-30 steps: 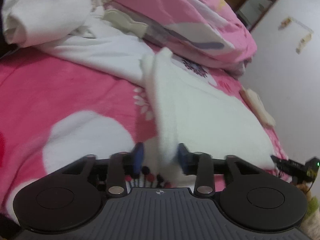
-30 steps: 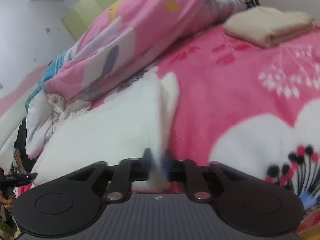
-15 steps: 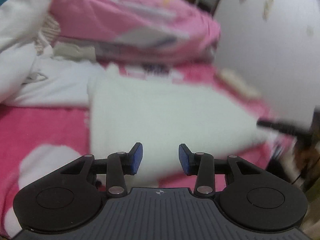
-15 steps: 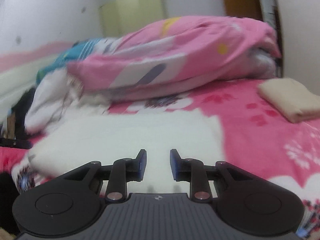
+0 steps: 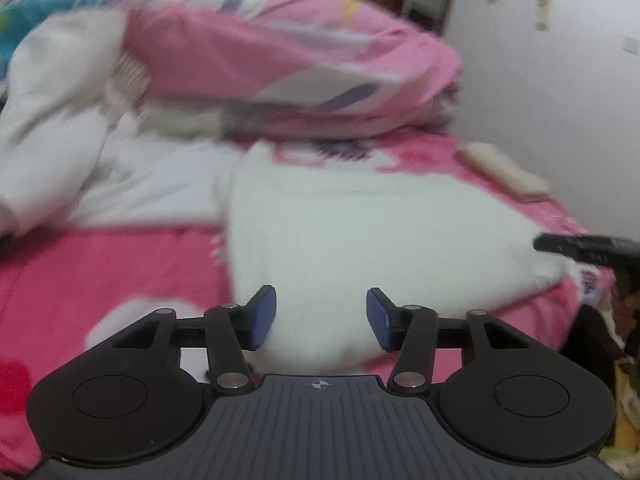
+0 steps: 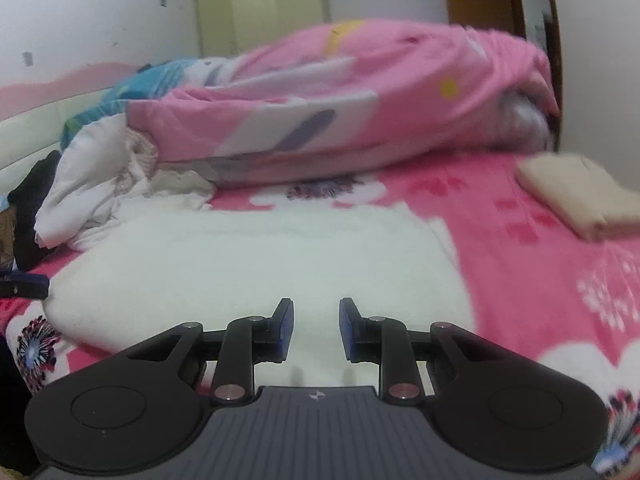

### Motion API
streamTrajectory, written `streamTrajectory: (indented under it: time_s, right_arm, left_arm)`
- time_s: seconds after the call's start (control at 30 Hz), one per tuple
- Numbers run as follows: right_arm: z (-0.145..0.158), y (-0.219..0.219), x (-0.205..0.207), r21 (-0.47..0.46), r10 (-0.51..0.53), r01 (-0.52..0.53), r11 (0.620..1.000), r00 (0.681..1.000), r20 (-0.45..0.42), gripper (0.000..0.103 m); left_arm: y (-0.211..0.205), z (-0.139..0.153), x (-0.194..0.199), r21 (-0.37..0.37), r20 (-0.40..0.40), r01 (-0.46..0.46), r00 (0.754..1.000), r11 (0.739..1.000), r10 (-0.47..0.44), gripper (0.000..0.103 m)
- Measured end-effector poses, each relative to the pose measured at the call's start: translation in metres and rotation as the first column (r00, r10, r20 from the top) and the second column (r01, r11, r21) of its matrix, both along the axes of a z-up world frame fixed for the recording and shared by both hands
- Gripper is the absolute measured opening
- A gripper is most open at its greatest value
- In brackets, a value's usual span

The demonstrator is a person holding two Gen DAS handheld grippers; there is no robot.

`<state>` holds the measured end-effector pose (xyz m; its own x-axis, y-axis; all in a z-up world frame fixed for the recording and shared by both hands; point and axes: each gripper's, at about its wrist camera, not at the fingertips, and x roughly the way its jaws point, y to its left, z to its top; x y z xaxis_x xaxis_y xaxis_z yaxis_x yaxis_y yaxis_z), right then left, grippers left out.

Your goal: Fold clothes

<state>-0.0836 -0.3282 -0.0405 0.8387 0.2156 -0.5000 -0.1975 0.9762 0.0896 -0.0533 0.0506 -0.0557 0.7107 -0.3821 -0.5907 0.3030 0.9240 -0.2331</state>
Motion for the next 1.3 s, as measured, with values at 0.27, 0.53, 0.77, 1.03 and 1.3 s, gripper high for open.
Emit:
streamTrajectory:
  time_s: [0.27, 0.53, 0.77, 1.03, 1.3]
  right_arm:
    - [-0.015, -0.012, 0.018, 0.062, -0.06, 0.066, 0.996, 0.994, -0.09, 0.028]
    - [-0.025, 0.006, 0.038, 0.045, -0.078, 0.077, 0.996, 0.996, 0.032, 0.028]
    - [-0.043, 0.017, 0.042, -0.048, -0.095, 0.098, 0.994, 0.994, 0.058, 0.029]
    - [-0.038, 0.032, 0.041, -0.104, -0.136, 0.14, 0.985, 0.99, 0.042, 0.03]
    - [-0.035, 0.038, 0.042, -0.133, -0.171, 0.173, 0.976, 0.985, 0.026, 0.031]
  left_arm:
    - [0.011, 0.038, -0.008, 0.119, 0.104, -0.068, 0.993, 0.991, 0.056, 0.051]
    - [-0.033, 0.03, 0.024, 0.001, 0.099, 0.027, 0.995, 1.0, -0.026, 0.052]
    - [-0.059, -0.017, 0.037, 0.024, 0.053, 0.037, 0.998, 0.999, -0.038, 0.056]
    - [-0.058, -0.019, 0.034, -0.008, 0.056, 0.017, 0.998, 1.0, -0.016, 0.062]
    - [-0.061, -0.02, 0.033, -0.023, 0.07, 0.01, 0.998, 1.0, -0.009, 0.067]
